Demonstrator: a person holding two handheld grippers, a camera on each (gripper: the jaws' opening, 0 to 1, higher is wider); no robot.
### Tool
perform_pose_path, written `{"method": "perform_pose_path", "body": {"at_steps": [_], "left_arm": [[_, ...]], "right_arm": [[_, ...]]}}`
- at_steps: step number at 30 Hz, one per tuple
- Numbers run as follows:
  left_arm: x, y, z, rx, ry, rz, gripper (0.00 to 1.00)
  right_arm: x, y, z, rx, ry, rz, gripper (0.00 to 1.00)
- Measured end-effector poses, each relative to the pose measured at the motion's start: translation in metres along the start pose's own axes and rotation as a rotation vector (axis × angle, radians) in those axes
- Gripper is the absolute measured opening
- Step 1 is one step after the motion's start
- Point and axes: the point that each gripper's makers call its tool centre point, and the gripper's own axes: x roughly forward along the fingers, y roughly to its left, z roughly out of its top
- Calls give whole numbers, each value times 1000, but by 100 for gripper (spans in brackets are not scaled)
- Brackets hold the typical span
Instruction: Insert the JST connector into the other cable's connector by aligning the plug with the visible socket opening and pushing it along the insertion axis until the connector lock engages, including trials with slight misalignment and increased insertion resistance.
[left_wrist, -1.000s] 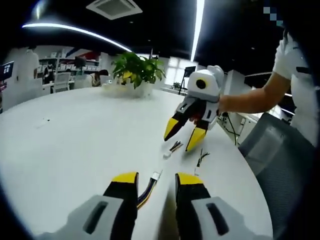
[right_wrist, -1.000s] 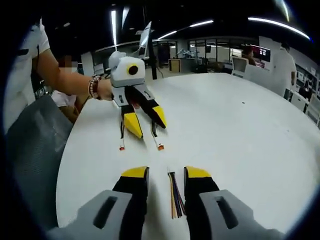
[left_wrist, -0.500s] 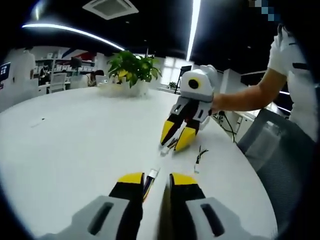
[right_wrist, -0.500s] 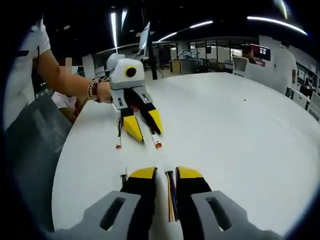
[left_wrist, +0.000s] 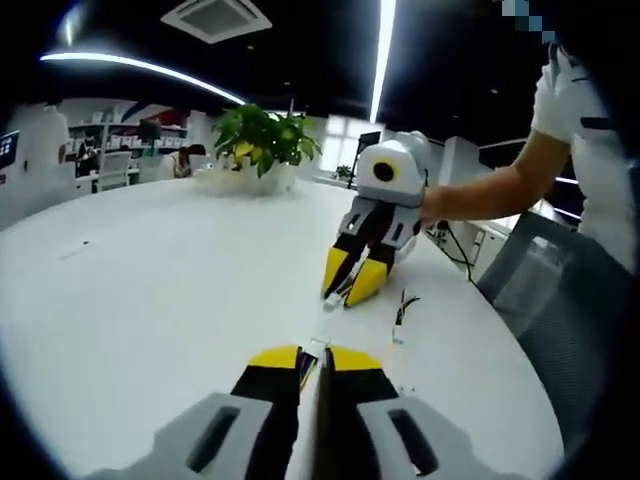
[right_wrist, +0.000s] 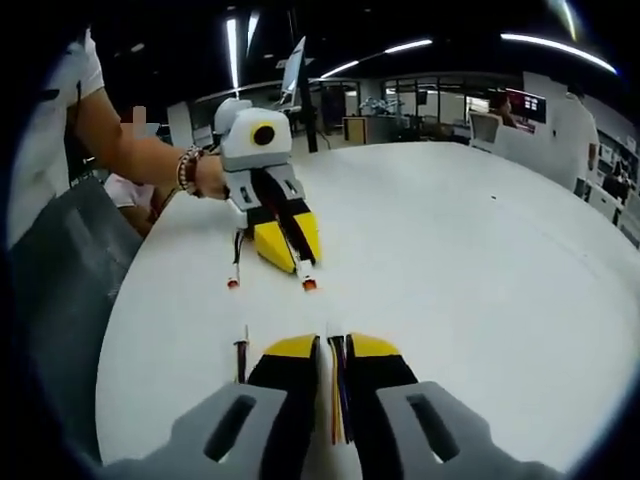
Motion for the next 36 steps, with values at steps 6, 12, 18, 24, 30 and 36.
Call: {"method": "perform_pose_path", "body": {"at_steps": [6, 12, 18, 24, 30, 36], "left_arm": [[0, -1, 0, 10, 6, 2, 1], [0, -1, -1, 29, 12, 2, 0], [3, -3, -2, 64, 23, 4, 0], [5, -4, -1, 106, 37, 0, 0], [-2, -4, 9, 127, 16, 1, 0], [-8, -6, 10, 145, 22, 0, 0]], "right_arm": [[-1, -1, 0, -7, -2, -6, 5], [-1, 2, 1, -11, -1, -5, 5], [-1, 7, 3, -9, -7, 0, 4], [0, 13, 10, -12, -19, 6, 4], [0, 21, 20, -50, -35, 41, 4], [1, 26, 31, -103, -41, 53, 4]]}}
